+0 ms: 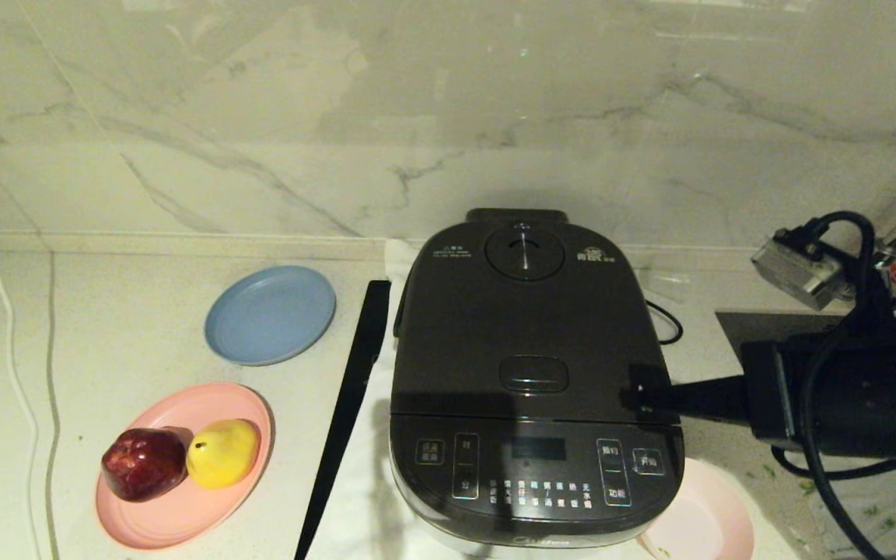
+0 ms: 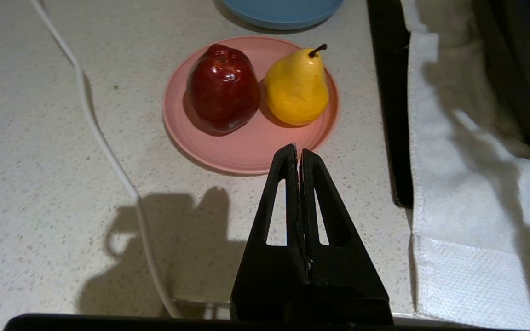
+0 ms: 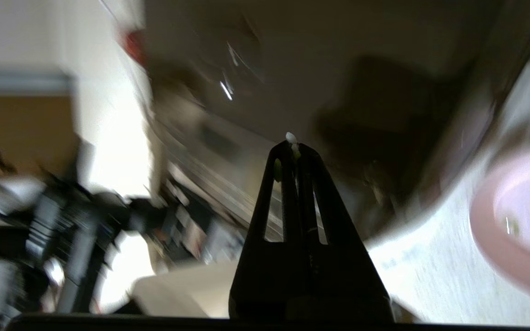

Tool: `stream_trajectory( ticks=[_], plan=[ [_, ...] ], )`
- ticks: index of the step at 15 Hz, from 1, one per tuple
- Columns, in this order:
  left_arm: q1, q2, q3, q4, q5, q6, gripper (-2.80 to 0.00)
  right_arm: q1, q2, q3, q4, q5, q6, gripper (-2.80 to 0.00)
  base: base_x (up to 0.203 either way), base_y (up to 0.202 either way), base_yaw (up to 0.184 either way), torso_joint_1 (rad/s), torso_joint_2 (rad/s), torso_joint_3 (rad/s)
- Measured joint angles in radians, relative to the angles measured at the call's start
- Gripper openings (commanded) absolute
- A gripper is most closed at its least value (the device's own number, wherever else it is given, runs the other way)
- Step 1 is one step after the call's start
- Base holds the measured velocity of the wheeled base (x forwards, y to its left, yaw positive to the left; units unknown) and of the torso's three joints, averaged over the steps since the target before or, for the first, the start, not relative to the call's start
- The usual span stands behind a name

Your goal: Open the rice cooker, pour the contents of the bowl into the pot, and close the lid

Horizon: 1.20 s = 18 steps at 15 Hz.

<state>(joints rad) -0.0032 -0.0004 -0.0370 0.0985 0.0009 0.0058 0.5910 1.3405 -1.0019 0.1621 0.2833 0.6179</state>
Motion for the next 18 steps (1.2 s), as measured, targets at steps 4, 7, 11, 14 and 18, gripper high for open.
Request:
stream_trajectory(
  ticks=[4,7,11,14,18],
  plan=[
    [0.0,0.0,0.0,0.001,0.0,0.0,-2.8,-0.076,-0.073,-0.12,0.0,-0.046,-0.001,-2.8,0.0,0.0,0.0,0.0,0.0,0.0],
    [0.0,0.0,0.0,0.0,0.0,0.0,-2.8,-0.13,-0.142,-0.135,0.003,-0.127,-0.065,-2.8,0.0,0.0,0.0,0.0,0.0,0.0],
    [0.0,0.0,0.0,0.0,0.0,0.0,-2.8,-0.147,-0.252,-0.089,0.093,-0.467,-0.199,-2.8,0.0,0.0,0.0,0.0,0.0,0.0],
    [0.0,0.0,0.0,0.001,0.001,0.0,-2.8,-0.161,-0.392,-0.013,0.153,-0.749,-0.287,-2.8,0.0,0.0,0.0,0.0,0.0,0.0],
    [0.0,0.0,0.0,0.001,0.0,0.0,-2.8,-0.347,-0.653,0.187,0.173,-0.876,-0.403,-2.8,0.0,0.0,0.0,0.0,0.0,0.0]
  ],
)
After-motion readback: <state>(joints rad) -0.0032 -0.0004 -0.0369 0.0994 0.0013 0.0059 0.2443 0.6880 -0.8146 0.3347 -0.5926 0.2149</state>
